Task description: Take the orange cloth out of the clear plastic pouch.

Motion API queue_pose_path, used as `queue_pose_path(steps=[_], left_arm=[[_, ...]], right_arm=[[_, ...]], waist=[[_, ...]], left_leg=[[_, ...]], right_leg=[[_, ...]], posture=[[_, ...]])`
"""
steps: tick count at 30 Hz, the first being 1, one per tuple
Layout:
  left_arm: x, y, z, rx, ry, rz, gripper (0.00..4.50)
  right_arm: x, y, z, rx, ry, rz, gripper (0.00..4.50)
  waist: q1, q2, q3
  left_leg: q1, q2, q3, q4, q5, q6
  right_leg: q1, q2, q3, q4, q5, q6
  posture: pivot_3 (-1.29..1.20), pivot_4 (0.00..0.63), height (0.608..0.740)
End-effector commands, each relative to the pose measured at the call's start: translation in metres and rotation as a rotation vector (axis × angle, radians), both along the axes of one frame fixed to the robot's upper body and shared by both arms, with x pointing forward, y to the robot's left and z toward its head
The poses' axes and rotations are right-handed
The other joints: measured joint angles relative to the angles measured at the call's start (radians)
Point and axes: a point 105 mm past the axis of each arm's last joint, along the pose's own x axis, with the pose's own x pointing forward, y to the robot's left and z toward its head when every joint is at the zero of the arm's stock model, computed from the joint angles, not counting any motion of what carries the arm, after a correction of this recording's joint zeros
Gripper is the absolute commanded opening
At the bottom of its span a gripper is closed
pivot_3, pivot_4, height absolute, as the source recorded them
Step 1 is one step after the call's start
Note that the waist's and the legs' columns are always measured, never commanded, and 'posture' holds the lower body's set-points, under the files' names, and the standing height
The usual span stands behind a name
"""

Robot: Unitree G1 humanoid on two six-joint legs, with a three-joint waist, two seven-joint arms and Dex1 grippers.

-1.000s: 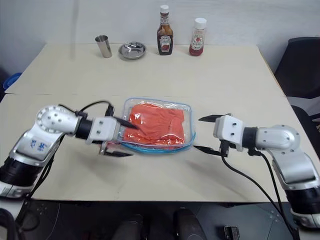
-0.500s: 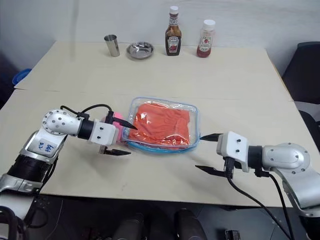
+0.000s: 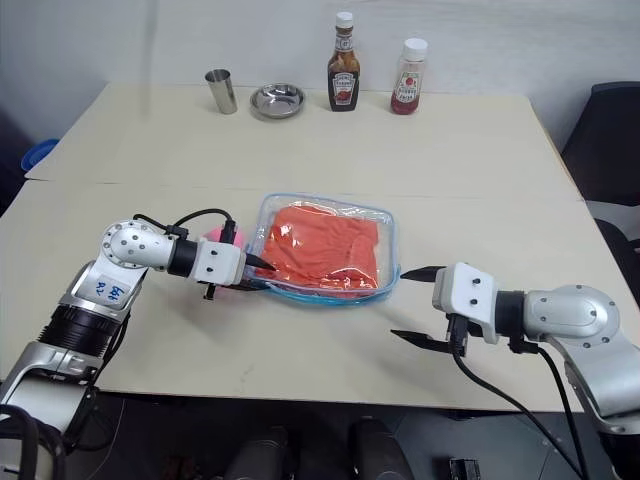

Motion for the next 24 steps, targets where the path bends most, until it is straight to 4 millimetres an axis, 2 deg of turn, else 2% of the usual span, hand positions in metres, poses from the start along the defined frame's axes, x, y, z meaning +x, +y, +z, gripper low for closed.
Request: queue_pose_path(steps=[1,3,8,10,12,15,22,24], left_arm=[[-0.006,-0.002,0.015,-0.092,0.08,0.013,0.07],[-0.007,-0.005,0.024,-0.201,0.157,0.056,0.03],[0.007,-0.014,0.045,-0.437,0.233,0.21,0.03],[0.007,-0.02,0.05,-0.516,0.277,0.241,0.03],[0.001,-0.025,0.048,-0.556,0.295,0.255,0.03],[-0.008,-0.033,0.042,-0.593,0.314,0.271,0.0],[-0.019,-0.043,0.032,-0.569,0.302,0.275,0.0],[-0.019,-0.042,0.031,-0.562,0.3,0.279,0.0]], right_arm=[[0.0,0.004,0.004,-0.005,-0.038,0.017,4.5],[0.0,0.005,0.003,-0.005,-0.039,0.018,4.5],[-0.003,0.013,0.002,0.009,-0.037,0.031,4.5],[-0.001,0.018,-0.001,0.028,-0.049,0.029,4.5],[0.009,0.024,-0.001,0.064,-0.105,-0.013,4.5],[0.022,0.031,-0.008,0.097,-0.133,-0.059,3.87],[0.038,0.054,-0.012,0.123,-0.19,-0.055,1.49],[0.044,0.061,-0.012,0.117,-0.219,-0.042,1.49]], waist=[[-0.001,0.0,0.0],[-0.002,0.0,0.0],[0.0,0.0,0.0],[0.0,0.0,0.0],[-0.002,-0.001,-0.001],[-0.006,-0.001,-0.001],[-0.002,-0.001,-0.001],[-0.004,-0.001,-0.001]], left_leg=[[0.0,0.0,0.0,0.0,0.0,0.0],[0.0,0.0,0.0,0.0,0.0,0.0],[0.0,0.0,-0.001,0.001,0.0,0.0],[0.0,0.0,-0.001,0.001,0.0,0.0],[-0.001,0.0,-0.001,0.001,0.0,0.0],[0.0,0.0,-0.001,0.001,0.0,-0.001],[0.0,0.0,-0.001,0.001,0.001,-0.002],[0.0,0.0,-0.001,0.001,0.001,-0.002]], right_leg=[[0.0,0.0,0.0,0.0,0.0,0.0],[0.0,0.0,0.0,0.002,0.0,0.0],[0.0,0.0,0.0,0.004,0.0,0.0],[0.0,0.0,0.0,0.004,0.0,0.0],[0.0,0.0,0.0,0.004,0.0,0.0],[0.0,0.0,0.0,0.005,0.0,0.0],[0.0,0.0,0.0,0.004,0.0,0.0],[0.0,0.0,0.0,0.004,0.0,0.0]], posture=[[0.0,0.15,0.74],[0.0,0.15,0.74],[0.0,0.15,0.74],[0.0,0.15,0.74],[0.0,0.15,0.74],[0.0,0.15,0.74],[0.0,0.15,0.74],[0.0,0.15,0.74]])
